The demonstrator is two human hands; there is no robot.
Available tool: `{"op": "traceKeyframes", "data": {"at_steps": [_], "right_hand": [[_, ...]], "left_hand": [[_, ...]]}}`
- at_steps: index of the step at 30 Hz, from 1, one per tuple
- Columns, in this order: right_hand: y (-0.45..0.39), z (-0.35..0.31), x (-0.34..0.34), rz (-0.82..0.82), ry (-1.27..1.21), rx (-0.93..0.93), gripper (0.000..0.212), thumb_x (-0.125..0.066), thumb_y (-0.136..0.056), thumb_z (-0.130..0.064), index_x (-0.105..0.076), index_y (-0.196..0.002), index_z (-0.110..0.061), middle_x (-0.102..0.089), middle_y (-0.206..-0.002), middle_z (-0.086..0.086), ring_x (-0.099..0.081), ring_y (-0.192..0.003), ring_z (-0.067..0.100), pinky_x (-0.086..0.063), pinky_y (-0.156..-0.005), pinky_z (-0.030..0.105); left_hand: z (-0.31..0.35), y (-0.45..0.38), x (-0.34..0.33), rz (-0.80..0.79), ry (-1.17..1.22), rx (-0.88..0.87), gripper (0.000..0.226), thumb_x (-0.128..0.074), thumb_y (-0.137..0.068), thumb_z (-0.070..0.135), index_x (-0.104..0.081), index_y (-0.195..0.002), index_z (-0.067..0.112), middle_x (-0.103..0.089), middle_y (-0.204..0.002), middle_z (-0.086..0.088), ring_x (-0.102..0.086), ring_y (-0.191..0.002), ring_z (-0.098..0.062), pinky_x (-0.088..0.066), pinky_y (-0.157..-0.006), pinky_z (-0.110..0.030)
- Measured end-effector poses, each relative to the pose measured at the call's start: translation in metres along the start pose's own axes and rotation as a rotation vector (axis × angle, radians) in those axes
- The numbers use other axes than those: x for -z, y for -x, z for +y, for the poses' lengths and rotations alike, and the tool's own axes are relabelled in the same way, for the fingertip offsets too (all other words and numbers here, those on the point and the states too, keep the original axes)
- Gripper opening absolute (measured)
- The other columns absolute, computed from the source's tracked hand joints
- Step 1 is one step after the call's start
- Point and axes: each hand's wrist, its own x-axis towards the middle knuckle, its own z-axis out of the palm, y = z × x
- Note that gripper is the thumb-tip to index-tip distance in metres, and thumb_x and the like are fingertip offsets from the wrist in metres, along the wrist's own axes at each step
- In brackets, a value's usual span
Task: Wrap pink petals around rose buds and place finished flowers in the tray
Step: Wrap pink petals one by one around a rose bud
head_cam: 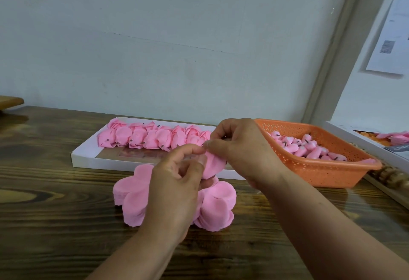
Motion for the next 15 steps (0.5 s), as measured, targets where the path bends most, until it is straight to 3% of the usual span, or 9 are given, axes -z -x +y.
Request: {"op": "traceKeyframes", "data": {"at_steps": [5, 9, 11, 13, 15], "right_hand": [[-0.001, 0.002, 0.0, -0.005, -0.033, -0.027, 0.019, -0.068, -0.078, 0.0, -0.06, -0.061, -0.006, -0.061, -0.058, 0.01, -0.054, -0.051, 0.015, -0.044, -0.047, 0.024], [0.0, 0.007, 0.006, 0.075, -0.211, -0.046, 0.017, -0.062, -0.084, -0.003, -0.063, -0.067, -0.005, -0.057, -0.048, 0.007, -0.052, -0.042, 0.014, -0.042, -0.044, 0.023], [0.003, 0.01, 0.014, 0.178, -0.29, -0.016, 0.015, -0.062, -0.079, -0.006, -0.067, -0.068, -0.014, -0.057, -0.048, 0.003, -0.052, -0.044, 0.013, -0.041, -0.045, 0.024], [0.009, 0.012, 0.021, 0.185, -0.295, 0.048, 0.016, -0.058, -0.069, -0.008, -0.07, -0.066, -0.02, -0.062, -0.059, 0.001, -0.054, -0.055, 0.015, -0.043, -0.053, 0.027], [0.016, 0.012, 0.023, 0.087, -0.254, 0.151, 0.023, -0.057, -0.065, -0.004, -0.07, -0.068, -0.022, -0.065, -0.081, -0.003, -0.057, -0.071, 0.014, -0.045, -0.064, 0.027]], "left_hand": [[0.001, -0.001, -0.002, -0.018, 0.095, 0.088, 0.04, -0.055, -0.093, 0.006, -0.077, -0.077, 0.036, -0.076, -0.083, 0.008, -0.073, -0.074, -0.009, -0.056, -0.061, -0.018], [0.008, -0.006, -0.001, 0.028, 0.559, 0.44, 0.016, -0.056, -0.088, 0.004, -0.072, -0.092, 0.005, -0.076, -0.088, -0.011, -0.074, -0.069, -0.022, -0.056, -0.054, -0.023], [0.012, -0.008, 0.002, -0.003, 0.668, 0.547, 0.019, -0.056, -0.087, 0.006, -0.069, -0.101, 0.0, -0.074, -0.095, -0.016, -0.073, -0.071, -0.026, -0.056, -0.05, -0.023], [0.015, -0.01, 0.005, -0.036, 0.723, 0.596, 0.022, -0.056, -0.088, 0.007, -0.068, -0.106, 0.0, -0.073, -0.1, -0.018, -0.073, -0.071, -0.027, -0.055, -0.049, -0.022], [0.015, -0.01, 0.004, -0.06, 0.755, 0.621, 0.025, -0.056, -0.09, 0.007, -0.067, -0.11, 0.0, -0.072, -0.104, -0.018, -0.072, -0.076, -0.026, -0.055, -0.05, -0.022]]}}
